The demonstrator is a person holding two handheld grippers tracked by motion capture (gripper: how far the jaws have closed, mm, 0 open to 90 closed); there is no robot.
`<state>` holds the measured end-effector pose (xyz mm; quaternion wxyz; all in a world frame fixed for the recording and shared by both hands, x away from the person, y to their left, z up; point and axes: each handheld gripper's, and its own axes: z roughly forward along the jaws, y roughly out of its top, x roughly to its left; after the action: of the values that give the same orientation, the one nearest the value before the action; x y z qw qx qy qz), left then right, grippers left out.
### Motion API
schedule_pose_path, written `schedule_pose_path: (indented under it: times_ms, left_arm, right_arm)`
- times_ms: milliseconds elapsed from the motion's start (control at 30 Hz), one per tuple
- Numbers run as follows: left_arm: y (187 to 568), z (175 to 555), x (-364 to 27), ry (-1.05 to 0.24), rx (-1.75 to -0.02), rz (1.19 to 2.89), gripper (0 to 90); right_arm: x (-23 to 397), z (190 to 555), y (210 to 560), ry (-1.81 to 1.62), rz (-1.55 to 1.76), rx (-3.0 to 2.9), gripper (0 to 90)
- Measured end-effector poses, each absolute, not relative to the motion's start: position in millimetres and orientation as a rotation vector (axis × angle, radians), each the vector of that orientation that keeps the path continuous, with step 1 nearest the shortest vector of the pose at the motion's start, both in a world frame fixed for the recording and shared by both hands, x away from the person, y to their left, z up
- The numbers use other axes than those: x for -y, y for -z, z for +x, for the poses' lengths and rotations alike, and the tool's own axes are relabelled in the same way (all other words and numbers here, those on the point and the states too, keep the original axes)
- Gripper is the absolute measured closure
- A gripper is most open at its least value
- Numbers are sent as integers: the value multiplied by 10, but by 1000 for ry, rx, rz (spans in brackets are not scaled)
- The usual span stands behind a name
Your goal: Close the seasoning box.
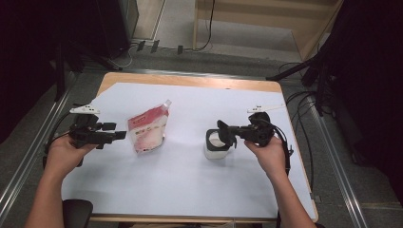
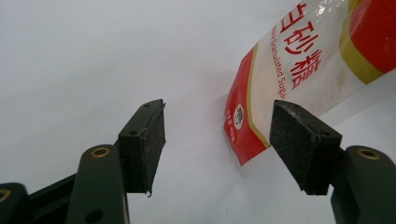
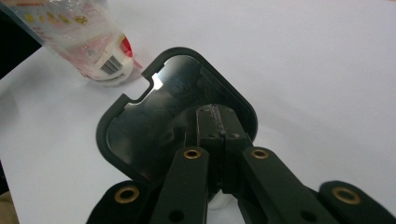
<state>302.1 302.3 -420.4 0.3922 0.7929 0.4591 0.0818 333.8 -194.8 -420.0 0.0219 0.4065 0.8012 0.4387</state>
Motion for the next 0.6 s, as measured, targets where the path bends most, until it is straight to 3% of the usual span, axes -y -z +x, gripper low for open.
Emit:
schedule_pose_path:
  times_ms: [600]
  left_arm:
    - [4203, 3025, -3040, -204, -1170, 2031, 368]
  right_arm:
    - [1738, 3329, 4333, -1310, 1215, -2560, 900]
